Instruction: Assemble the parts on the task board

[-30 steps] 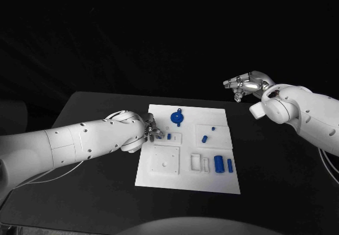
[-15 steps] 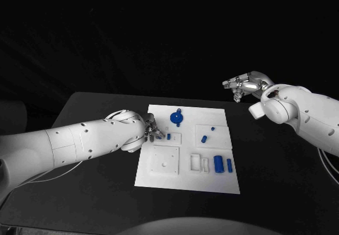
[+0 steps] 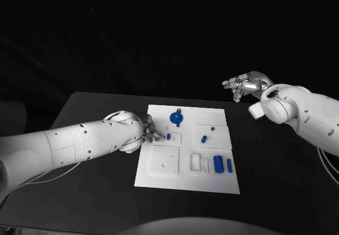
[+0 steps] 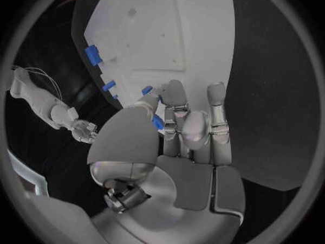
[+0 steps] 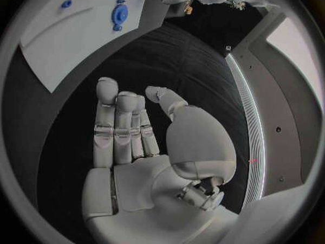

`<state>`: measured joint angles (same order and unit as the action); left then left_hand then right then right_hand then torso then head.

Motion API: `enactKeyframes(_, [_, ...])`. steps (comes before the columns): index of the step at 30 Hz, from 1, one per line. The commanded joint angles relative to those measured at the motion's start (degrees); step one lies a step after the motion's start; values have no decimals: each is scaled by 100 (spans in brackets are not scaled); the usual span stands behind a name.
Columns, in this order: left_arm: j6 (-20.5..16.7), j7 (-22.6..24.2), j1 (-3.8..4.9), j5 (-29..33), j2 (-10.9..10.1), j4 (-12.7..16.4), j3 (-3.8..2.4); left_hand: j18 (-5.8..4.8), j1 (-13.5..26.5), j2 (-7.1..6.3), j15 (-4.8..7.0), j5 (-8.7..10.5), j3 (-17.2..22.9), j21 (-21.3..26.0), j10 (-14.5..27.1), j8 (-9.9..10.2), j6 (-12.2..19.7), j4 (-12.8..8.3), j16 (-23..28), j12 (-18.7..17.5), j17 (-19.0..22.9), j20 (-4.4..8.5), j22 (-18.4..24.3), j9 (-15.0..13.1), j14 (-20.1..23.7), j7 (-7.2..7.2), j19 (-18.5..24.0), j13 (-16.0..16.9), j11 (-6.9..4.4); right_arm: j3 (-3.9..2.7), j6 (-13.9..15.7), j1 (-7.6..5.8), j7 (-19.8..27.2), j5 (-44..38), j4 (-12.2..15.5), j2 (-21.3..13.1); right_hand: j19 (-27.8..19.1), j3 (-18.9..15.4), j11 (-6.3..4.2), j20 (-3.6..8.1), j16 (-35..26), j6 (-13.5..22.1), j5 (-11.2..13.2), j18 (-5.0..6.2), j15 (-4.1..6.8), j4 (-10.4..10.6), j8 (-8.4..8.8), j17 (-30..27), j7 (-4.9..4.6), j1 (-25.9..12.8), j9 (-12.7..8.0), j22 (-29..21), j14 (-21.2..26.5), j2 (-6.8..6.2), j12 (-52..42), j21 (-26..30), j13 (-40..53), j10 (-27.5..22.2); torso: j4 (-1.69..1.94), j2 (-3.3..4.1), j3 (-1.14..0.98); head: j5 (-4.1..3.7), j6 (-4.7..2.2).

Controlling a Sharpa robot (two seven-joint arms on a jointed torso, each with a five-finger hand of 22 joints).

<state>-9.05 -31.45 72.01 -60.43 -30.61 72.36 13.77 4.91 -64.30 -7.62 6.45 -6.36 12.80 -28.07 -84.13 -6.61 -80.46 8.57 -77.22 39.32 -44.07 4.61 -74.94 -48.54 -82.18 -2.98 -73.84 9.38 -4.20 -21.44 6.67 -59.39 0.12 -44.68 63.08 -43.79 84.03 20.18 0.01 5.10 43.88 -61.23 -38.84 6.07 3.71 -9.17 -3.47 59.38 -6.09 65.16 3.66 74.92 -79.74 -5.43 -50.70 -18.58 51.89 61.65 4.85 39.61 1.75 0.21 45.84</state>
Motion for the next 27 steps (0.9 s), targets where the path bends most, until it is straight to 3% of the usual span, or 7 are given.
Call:
enactKeyframes(1, [36, -40, -2, -69, -8, -4, -1, -28, 0, -36, 31, 21, 2, 26, -270, 29, -34, 24, 38, -25, 5, 11, -85, 3, -6, -17, -19, -7, -21, -3, -67, 3, 31, 10, 3, -6, 195, 30, 1, -38, -28, -38, -33, 89, -4, 12, -5, -10, -6, -4, -6, 4, 46, 24, -9, 29, -10, -41, -1, 0, 0, 1, 2])
enactKeyframes(8, [98, 38, -2, -67, -70, 10, -2, -44, -111, -273, 36, 98, -82, 68, -268, 19, -36, 318, 76, -53, 27, 24, -88, 7, -1, -8, -25, -3, -13, -3, -69, 4, 28, 12, 5, -14, 193, 37, 2, -40, -31, -29, -35, 92, -6, 13, -6, -15, -8, 0, -6, -1, 48, 19, -3, 66, -20, -39, -2, 0, -1, -3, -4])
enactKeyframes(10, [165, 78, -1, -59, -105, 38, -3, -76, -116, -331, 29, -40, -454, 97, -267, 25, -34, 310, 115, -99, 77, 48, -83, 17, 10, 2, 2, -17, -1, -3, -73, 4, 29, 16, 4, -18, 193, 37, 2, -40, -31, -29, -35, 92, -6, 13, -6, -15, -8, 0, -6, -1, 48, 19, -3, 66, -20, -39, -4, 3, 4, -19, -7])
enactKeyframes(17, [381, 155, 27, 107, -205, 157, -5, -177, -105, -421, 28, 340, -940, 214, -248, 104, 167, 381, 281, -319, 299, 131, -71, 78, 110, 78, 48, -61, 14, -3, -86, 12, 9, 28, 5, -27, 197, 40, 2, -39, -31, -24, -36, 93, -5, 13, -6, -16, -9, 2, -6, -1, 45, 19, -3, 64, -23, -36, -1, 0, 0, -38, -3])
enactKeyframes(20, [429, 166, 39, 203, -242, 204, -6, -220, 19, -471, 9, 350, -1320, 258, -238, 283, 644, 523, 400, -451, 510, 179, -62, 422, 208, 224, 84, -102, 79, -3, -97, 23, -1, 28, 0, -24, 207, 45, 1, -38, -25, -13, -37, 91, -4, 17, -6, -15, -12, 2, -6, 6, 37, 24, -6, 35, -24, -29, 1, 0, 0, -49, -4])
enactKeyframes(21, [437, 169, 42, 228, -250, 214, -7, -276, -135, -473, 29, 377, -1516, 291, -269, 286, 552, 638, 430, -531, 540, 218, -59, 817, 205, 227, 79, -112, 62, -3, -98, 28, -2, 28, -2, -22, 207, 45, 1, -38, -25, -13, -37, 91, -4, 17, -6, -15, -12, 2, -6, 6, 37, 24, -6, 35, -24, -29, 2, -1, 1, -49, -5])
enactKeyframes(27, [441, 199, 53, 346, -288, 253, -8, -337, -166, -496, 35, 355, -1504, 396, -233, 290, 699, 681, 536, -626, 713, 270, -67, 1413, 255, 292, 54, -66, 96, -4, -99, 57, -6, 29, -9, -17, 203, 53, 5, -40, -28, 8, -40, 95, -7, 22, -6, -17, -19, 3, -6, 1, 44, 21, -2, 67, -30, -34, -2, -1, 0, -42, -17])
